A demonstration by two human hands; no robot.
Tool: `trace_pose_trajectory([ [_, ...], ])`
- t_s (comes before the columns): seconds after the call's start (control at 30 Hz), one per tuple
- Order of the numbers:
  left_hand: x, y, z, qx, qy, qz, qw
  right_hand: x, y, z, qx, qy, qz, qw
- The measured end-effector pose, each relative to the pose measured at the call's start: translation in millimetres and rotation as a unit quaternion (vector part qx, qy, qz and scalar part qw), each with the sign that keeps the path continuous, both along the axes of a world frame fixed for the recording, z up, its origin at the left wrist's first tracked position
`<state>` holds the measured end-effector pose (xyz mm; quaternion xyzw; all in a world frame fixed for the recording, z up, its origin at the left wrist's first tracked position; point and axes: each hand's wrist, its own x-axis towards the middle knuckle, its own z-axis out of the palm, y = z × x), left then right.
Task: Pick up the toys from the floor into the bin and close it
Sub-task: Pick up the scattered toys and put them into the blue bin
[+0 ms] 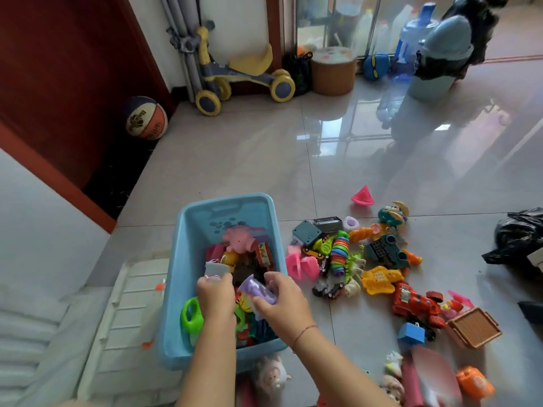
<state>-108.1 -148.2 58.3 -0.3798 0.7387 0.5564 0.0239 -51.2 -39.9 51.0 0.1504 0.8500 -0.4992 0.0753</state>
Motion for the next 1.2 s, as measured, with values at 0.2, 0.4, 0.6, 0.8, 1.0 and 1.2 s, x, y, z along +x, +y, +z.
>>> trace_pose_trajectory([
  [0.2, 24.6, 28.3, -7.4, -0.067, 0.043, -0.036, 0.996, 27.8, 43.4, -21.2, 0.073, 0.021, -0.043, 0.996],
  [0.4, 67.7, 113.5, -28.2, -0.094, 0.156, -0.261, 0.948, 67.3, 168.5, -72.9, 0.156, -0.116, -0.223, 0.955],
  [0.6, 63.2, 168.8, -78.7, -0.137, 0.042, -0.444, 0.885, 95.6, 227.7, -110.9, 0.156, -0.247, -0.294, 0.910],
  [0.8, 25.9, 200.1, -128.6, -0.236, -0.048, -0.538, 0.808, 77.4, 241.4, -138.8, 0.170, -0.234, -0.287, 0.913],
  [1.0, 7.1, 209.6, -172.0, -0.332, -0.106, -0.582, 0.735, 54.1, 249.3, -161.6, 0.164, -0.303, -0.247, 0.906],
  [1.2, -3.3, 207.2, -192.5, -0.415, -0.115, -0.614, 0.662, 49.2, 238.5, -173.9, 0.111, -0.257, -0.300, 0.912],
])
